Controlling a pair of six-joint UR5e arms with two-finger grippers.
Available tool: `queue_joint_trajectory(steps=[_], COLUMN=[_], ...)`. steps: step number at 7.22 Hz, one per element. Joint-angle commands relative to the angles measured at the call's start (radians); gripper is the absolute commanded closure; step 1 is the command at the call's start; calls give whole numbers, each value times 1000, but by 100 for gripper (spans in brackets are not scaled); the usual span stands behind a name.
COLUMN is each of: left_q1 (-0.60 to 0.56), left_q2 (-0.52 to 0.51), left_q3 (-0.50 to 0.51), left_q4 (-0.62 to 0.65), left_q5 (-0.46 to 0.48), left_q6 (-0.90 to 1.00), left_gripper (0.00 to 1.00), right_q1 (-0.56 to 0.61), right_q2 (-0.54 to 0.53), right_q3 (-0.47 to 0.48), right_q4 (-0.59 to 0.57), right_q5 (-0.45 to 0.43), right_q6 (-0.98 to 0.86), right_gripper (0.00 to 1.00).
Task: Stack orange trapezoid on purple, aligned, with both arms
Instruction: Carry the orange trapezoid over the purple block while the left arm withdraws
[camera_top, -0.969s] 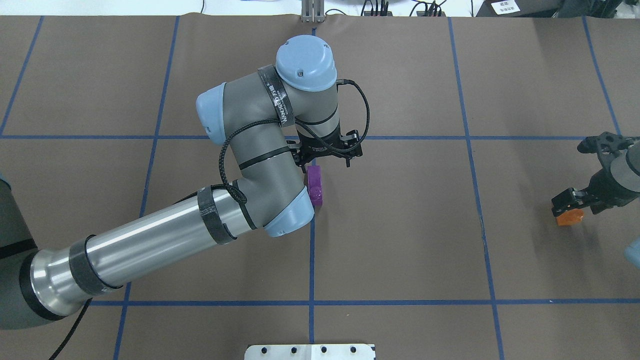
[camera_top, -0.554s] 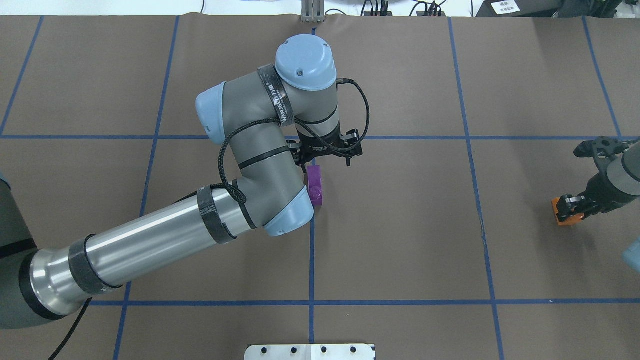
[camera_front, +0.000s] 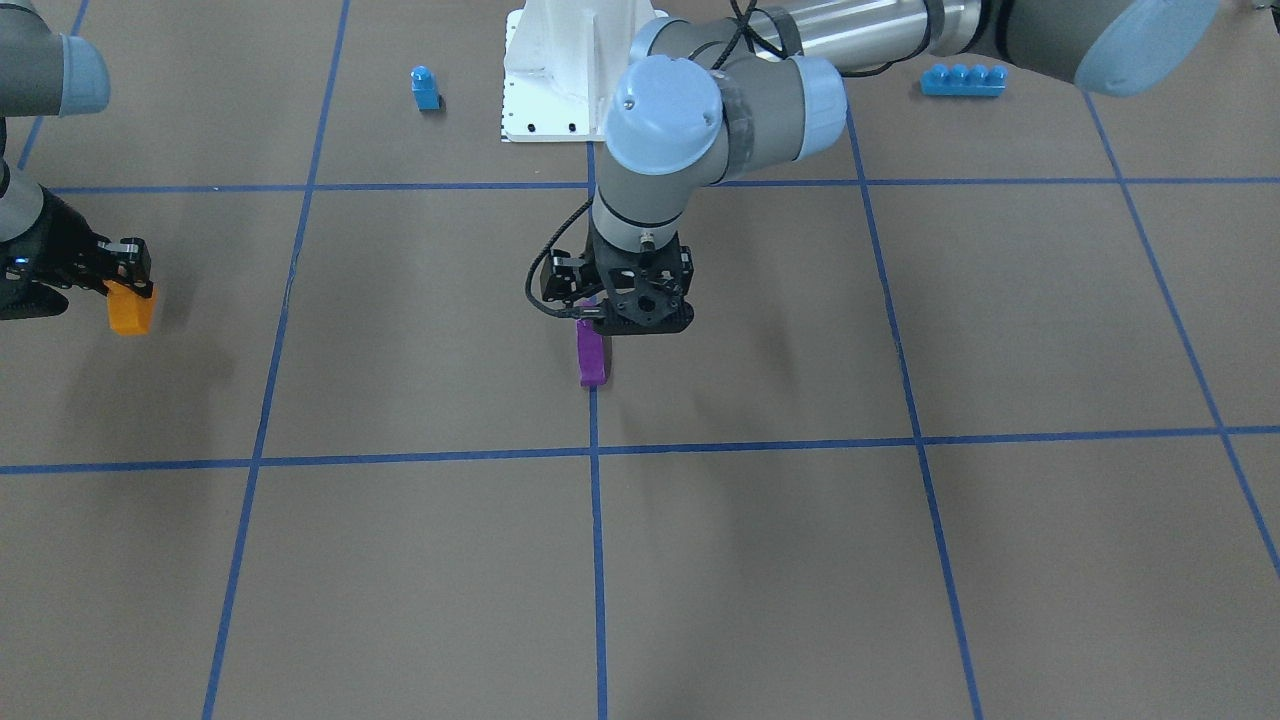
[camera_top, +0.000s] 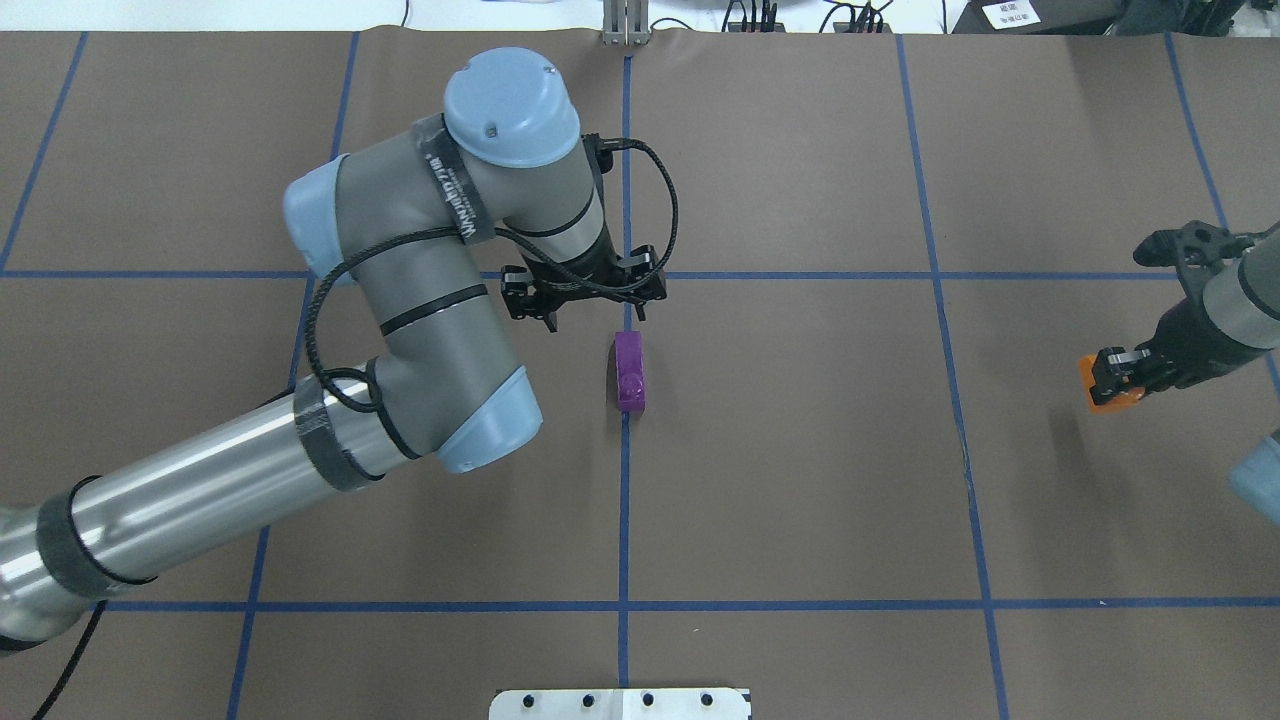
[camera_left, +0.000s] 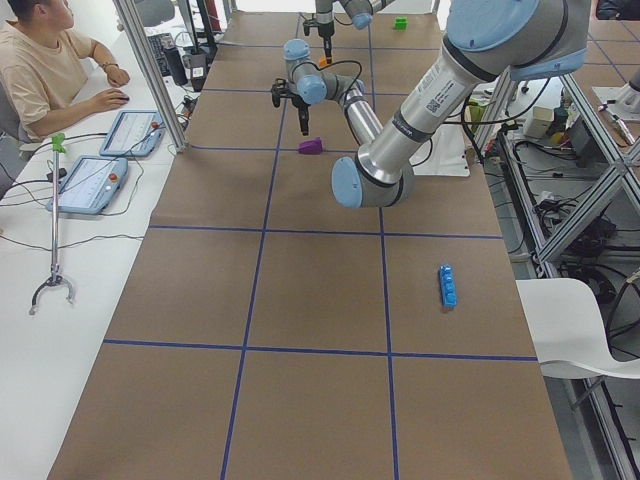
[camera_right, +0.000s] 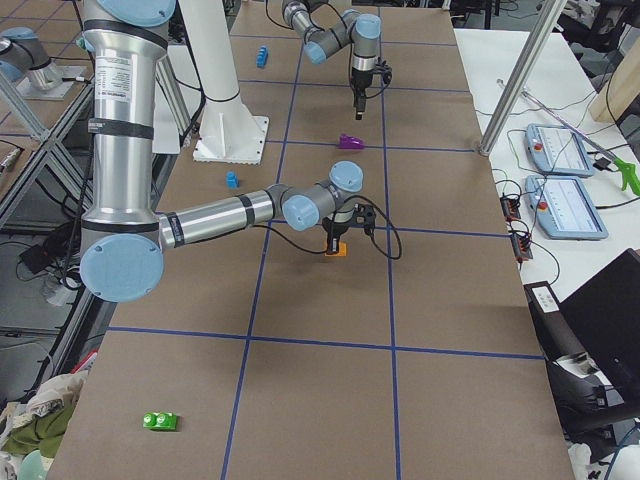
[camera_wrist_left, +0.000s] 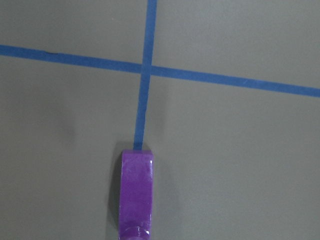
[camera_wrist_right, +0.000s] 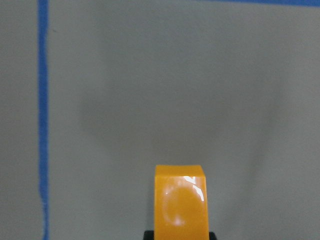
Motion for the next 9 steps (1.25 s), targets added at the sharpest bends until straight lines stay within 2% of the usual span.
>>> queue_joint_trajectory(steps=[1,2,3,4,5,9], left_q1=[-23,-43,-64,-67,-67,-67], left_q2=[202,326,404,428,433,445], left_q3=[-172,-263,-312,-328,-328,-326], left_q4=[2,-1,-1,-2,-2,-1], left_q5=[0,3,2,3,3,8], left_q6=[125,239,300,306,308,311], left_gripper=[0,0,0,0,0,0], right_q1=[-117,-240,-320,-387,-420,-437], right_q2=[221,353,517,721,822,839], right_q3=[12,0,-55,-200,-292,-327], right_q4=[-29,-48,-101,-117,-131,-131], right_q5=[-52,-142,-194,-252,-267,-304], right_q6=[294,458,556,605,636,637], right_gripper=[100,100,100,100,100,100])
